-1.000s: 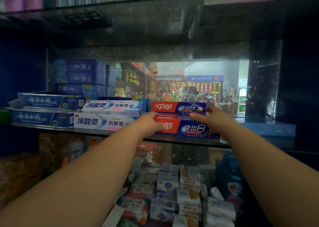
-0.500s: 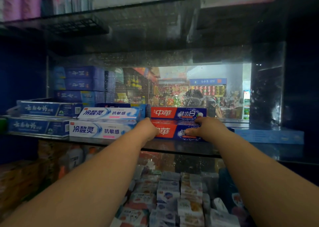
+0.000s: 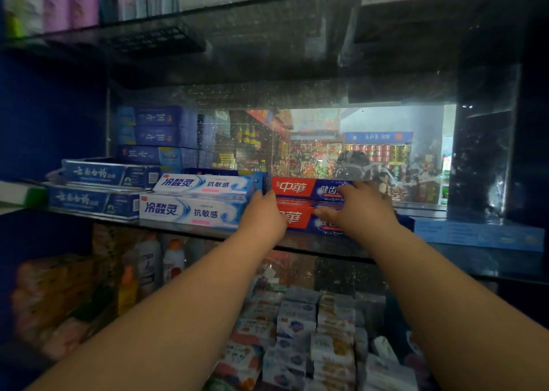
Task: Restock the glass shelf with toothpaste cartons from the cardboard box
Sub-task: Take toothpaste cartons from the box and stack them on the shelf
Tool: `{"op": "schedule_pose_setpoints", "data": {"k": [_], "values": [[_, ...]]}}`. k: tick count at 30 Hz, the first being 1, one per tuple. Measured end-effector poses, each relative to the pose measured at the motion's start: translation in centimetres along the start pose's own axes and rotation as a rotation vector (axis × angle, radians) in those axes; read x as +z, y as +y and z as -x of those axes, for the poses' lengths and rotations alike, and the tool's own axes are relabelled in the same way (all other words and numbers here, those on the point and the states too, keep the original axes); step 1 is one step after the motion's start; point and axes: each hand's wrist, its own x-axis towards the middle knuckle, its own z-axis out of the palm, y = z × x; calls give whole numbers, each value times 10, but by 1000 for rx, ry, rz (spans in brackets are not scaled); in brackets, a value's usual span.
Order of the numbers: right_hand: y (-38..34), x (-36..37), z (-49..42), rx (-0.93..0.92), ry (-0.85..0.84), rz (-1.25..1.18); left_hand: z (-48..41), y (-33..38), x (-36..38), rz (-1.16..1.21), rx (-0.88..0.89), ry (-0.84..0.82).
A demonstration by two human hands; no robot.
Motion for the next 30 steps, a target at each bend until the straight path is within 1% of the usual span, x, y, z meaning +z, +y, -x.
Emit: {"op": "schedule_pose_setpoints", "data": {"k": [3,8,10,13,15,18,22,26,28,30], "values": [[-25,0,17,-139,114,-150,22,-3,-4,43,111,61],[-73,21,58,-367,204,-372,57,-44,-19,126,147,154],[-93,33,79,-456,236,-434,80,-71,-23,167,99,196],[-121,54,111,-561,233,-542,117,-118,-29,98,1,244],[-140,74,130,-622,153,-585,140,-152,-28,72,-84,266],[-168,118,160,-695,11,-653,174,-201,-15,80,-212,248],[-197,189,203,-744,-230,-673,220,-256,15,28,-393,130],[-214,260,250,-706,-492,-642,268,-319,55,24,-554,2],[-218,294,277,-671,-610,-624,300,-351,78,49,-688,-33],[-220,332,306,-647,-790,-558,337,-378,104,93,-839,-64]]}}
